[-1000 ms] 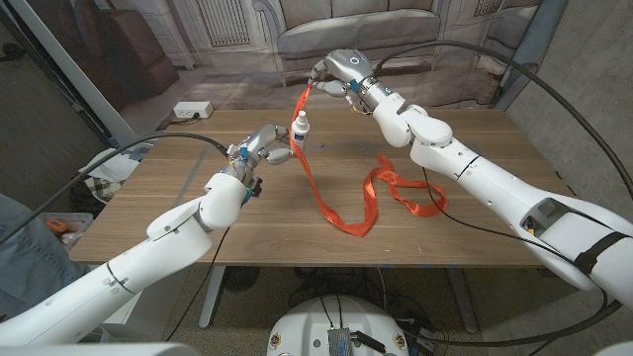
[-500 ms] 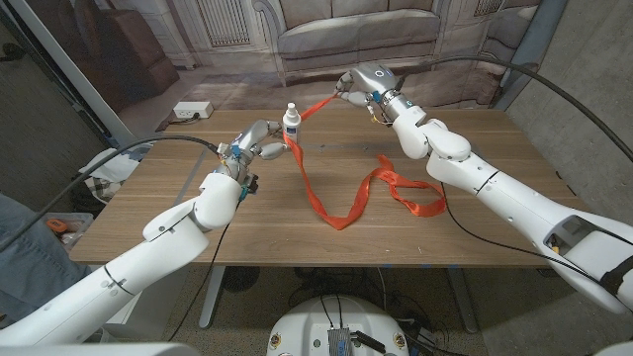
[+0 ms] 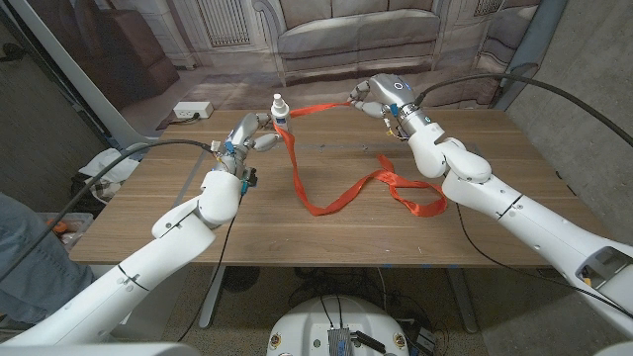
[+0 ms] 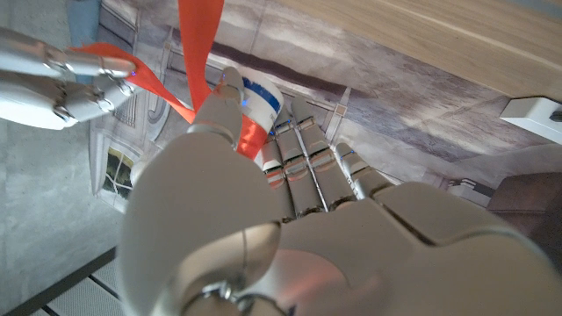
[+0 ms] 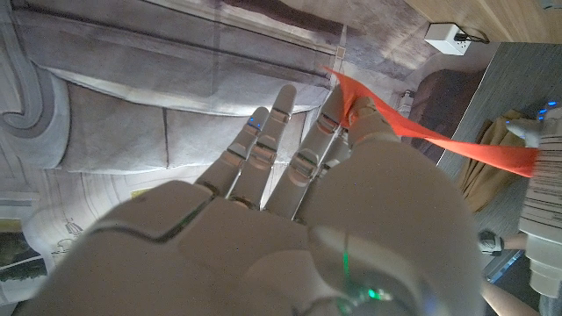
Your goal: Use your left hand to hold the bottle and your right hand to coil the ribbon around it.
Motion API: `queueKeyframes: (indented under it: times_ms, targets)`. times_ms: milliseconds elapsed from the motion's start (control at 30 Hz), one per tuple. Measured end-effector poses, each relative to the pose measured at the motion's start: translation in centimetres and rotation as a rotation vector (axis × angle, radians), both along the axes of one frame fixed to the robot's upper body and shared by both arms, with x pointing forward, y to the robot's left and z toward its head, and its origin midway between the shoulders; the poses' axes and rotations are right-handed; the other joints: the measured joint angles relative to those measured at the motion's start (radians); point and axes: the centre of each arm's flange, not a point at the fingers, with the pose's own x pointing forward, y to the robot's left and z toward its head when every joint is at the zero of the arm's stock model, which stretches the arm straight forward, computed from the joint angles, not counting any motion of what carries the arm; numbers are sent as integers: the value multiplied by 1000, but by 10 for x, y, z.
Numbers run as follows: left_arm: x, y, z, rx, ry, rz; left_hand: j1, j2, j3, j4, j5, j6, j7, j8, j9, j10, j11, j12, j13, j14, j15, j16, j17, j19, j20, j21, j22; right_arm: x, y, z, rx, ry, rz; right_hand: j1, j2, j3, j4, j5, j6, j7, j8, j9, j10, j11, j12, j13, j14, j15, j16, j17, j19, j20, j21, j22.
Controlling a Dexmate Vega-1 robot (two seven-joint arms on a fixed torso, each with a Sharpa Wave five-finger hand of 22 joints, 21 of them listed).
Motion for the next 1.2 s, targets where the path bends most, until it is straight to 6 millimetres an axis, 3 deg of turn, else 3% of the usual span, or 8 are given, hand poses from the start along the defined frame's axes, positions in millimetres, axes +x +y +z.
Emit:
queueKeyframes:
  times_ms: [333,1200]
  targets:
    - [7,2,5,-98,-34,-18,0,0,4,-1,0,0,0,0,0,0,0,0,0,8,-2,0,0,9,-2,5,0,-20,0,-16,1,11,40,0,0,0,0,0,-2,2,1,0,4,-4,0,5,1,-1,0,-2,0,0,-3,0]
    - [10,22,12,-248,-57,-76,0,0,4,-1,-1,0,0,1,0,0,0,0,0,23,-6,7,5,25,4,6,0,-24,-43,-46,113,78,-57,0,-1,0,0,-1,7,2,5,1,9,2,0,9,1,-1,0,-2,0,0,-6,-5]
